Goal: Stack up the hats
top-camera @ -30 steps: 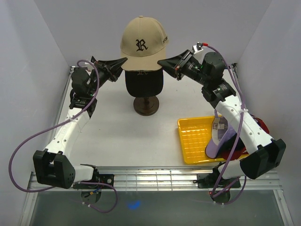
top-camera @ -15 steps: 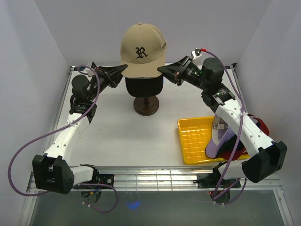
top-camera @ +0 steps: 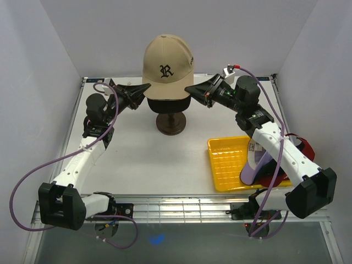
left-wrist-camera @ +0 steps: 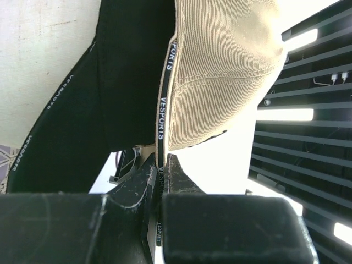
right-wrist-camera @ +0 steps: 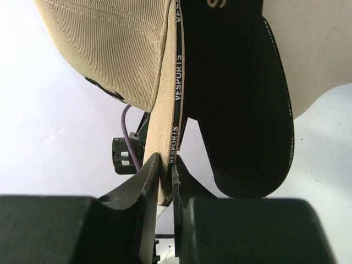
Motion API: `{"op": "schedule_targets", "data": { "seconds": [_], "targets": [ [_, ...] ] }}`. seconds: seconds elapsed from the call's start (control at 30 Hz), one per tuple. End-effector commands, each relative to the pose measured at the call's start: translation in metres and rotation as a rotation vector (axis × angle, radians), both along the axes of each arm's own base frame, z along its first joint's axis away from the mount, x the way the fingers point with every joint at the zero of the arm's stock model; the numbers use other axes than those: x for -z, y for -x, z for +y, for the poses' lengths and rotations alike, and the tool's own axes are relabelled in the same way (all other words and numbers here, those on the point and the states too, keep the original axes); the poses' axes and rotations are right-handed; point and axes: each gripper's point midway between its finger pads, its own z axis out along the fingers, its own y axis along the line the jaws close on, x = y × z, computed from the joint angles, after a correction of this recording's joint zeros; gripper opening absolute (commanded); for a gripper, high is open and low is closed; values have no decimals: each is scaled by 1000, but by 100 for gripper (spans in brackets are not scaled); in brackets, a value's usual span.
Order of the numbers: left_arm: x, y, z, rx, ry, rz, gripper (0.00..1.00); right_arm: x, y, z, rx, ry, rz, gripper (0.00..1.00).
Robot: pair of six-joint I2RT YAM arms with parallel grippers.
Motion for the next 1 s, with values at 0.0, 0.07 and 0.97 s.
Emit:
{"op": "schedule_targets", "data": {
  "seconds": [0.0, 0.07, 0.97],
  "targets": [
    [-10, 25, -7, 70, -18, -67, 0, 11, -2, -7, 20, 34, -32, 8],
    [-8, 25, -7, 70, -18, -62, 0, 22, -1, -8, 21, 43, -16, 8],
    [31, 30, -6, 61, -63, 6, 0, 70, -9, -17, 50, 82, 69, 8]
  ]
}}
